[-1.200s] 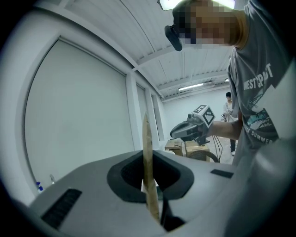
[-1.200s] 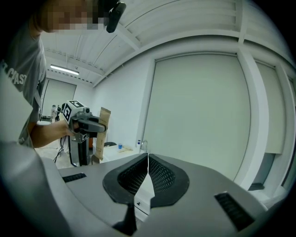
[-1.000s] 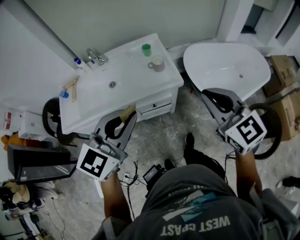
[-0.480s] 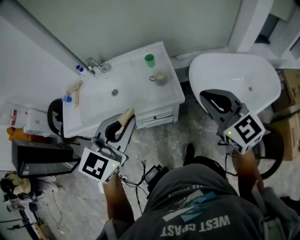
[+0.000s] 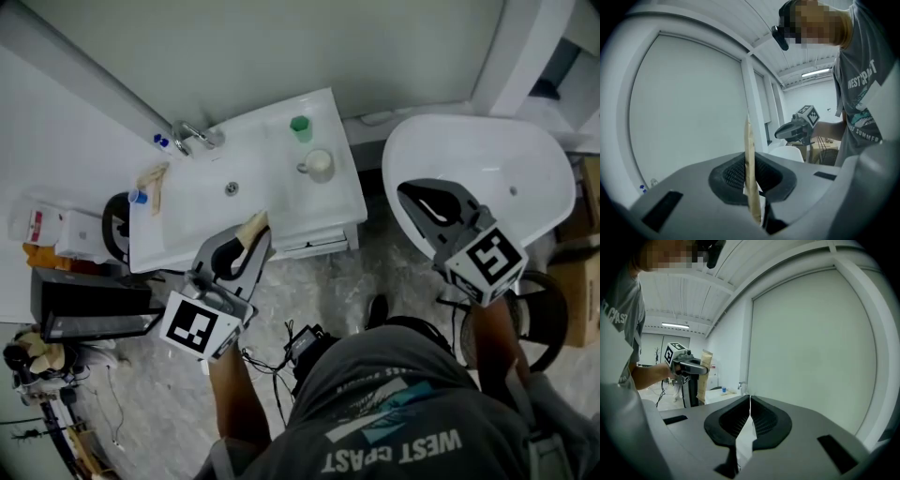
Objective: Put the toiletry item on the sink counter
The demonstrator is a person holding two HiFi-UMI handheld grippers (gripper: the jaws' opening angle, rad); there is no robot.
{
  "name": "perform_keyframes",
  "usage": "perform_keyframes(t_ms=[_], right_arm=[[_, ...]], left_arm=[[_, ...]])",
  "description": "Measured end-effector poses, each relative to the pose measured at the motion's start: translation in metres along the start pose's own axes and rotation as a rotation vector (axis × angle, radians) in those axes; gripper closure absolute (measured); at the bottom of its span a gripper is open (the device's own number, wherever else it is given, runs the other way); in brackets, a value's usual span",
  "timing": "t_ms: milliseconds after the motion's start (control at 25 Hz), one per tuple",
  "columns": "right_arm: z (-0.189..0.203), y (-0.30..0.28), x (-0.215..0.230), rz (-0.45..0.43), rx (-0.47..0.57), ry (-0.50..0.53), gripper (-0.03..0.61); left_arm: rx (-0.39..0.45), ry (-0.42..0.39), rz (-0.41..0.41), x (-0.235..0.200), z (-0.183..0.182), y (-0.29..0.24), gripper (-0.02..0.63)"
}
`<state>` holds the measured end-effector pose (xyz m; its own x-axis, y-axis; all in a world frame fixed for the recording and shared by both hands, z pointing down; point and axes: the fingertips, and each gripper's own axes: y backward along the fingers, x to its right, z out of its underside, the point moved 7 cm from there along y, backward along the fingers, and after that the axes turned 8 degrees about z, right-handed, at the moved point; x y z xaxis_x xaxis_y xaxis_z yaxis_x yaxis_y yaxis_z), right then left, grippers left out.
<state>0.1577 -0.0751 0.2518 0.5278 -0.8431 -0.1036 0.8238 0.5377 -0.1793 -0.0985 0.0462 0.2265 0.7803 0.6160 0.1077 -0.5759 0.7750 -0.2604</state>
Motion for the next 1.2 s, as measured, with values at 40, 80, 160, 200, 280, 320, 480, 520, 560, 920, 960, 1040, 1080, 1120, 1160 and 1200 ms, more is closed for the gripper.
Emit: perform_keyframes(t_ms=[40, 80, 160, 200, 280, 320, 480, 520, 560, 920, 960, 1040, 1080, 1120, 1160, 1200], right_arm=[[0.0, -0.001, 0.005, -0.005, -0.001, -0.001, 0.548], [0.001, -0.002, 0.009, -0.01, -0.006, -0.001, 0.548], [0.005, -0.004, 0.018, -0.014, -0.017, -0.002, 0.548], [0.006, -0.006, 0.021, -0.016, -0.019, -0.005, 0.548], [0.008, -0.014, 0.028, -0.022, -0.01, -0.014, 0.548], [0.009, -0.018, 0.03, -0.025, -0.005, -0.018, 0.548], [0.011, -0.035, 0.037, -0.022, -0.018, -0.022, 0.548], [0.011, -0.038, 0.038, -0.016, -0.022, -0.022, 0.547], [0.01, -0.041, 0.04, -0.008, -0.026, -0.022, 0.548], [-0.004, -0.075, 0.05, 0.11, -0.065, -0.017, 0.548], [-0.006, -0.08, 0.05, 0.121, -0.065, -0.014, 0.547], [-0.012, -0.093, 0.047, 0.139, -0.068, -0.009, 0.548], [-0.014, -0.099, 0.045, 0.145, -0.072, -0.007, 0.548], [-0.016, -0.106, 0.044, 0.152, -0.077, -0.005, 0.548], [-0.016, -0.112, 0.042, 0.159, -0.082, -0.003, 0.548], [-0.017, -0.117, 0.042, 0.166, -0.087, 0.001, 0.548]], left_arm=[[-0.003, 0.0, -0.004, 0.0, -0.002, -0.004, 0.598], [-0.005, -0.002, -0.008, -0.001, -0.004, -0.007, 0.598], [-0.01, -0.002, -0.013, -0.003, -0.006, -0.014, 0.598], [-0.014, 0.0, -0.015, -0.004, -0.006, -0.017, 0.598], [-0.022, 0.002, -0.017, -0.01, -0.006, -0.024, 0.598], [-0.025, 0.003, -0.017, -0.015, -0.006, -0.027, 0.598], [-0.024, 0.01, -0.006, -0.034, -0.004, -0.037, 0.598], [-0.022, 0.01, 0.002, -0.039, -0.004, -0.04, 0.598], [-0.018, 0.009, 0.01, -0.044, -0.003, -0.042, 0.598], [0.046, -0.007, 0.105, -0.107, 0.002, -0.067, 0.598], [0.053, -0.007, 0.113, -0.116, 0.002, -0.067, 0.598], [0.071, -0.009, 0.127, -0.133, 0.004, -0.068, 0.598], [0.081, -0.012, 0.135, -0.142, 0.005, -0.069, 0.598], [0.091, -0.017, 0.142, -0.15, 0.006, -0.07, 0.598], [0.1, -0.021, 0.15, -0.158, 0.008, -0.072, 0.598], [0.104, -0.02, 0.158, -0.166, 0.009, -0.073, 0.598]])
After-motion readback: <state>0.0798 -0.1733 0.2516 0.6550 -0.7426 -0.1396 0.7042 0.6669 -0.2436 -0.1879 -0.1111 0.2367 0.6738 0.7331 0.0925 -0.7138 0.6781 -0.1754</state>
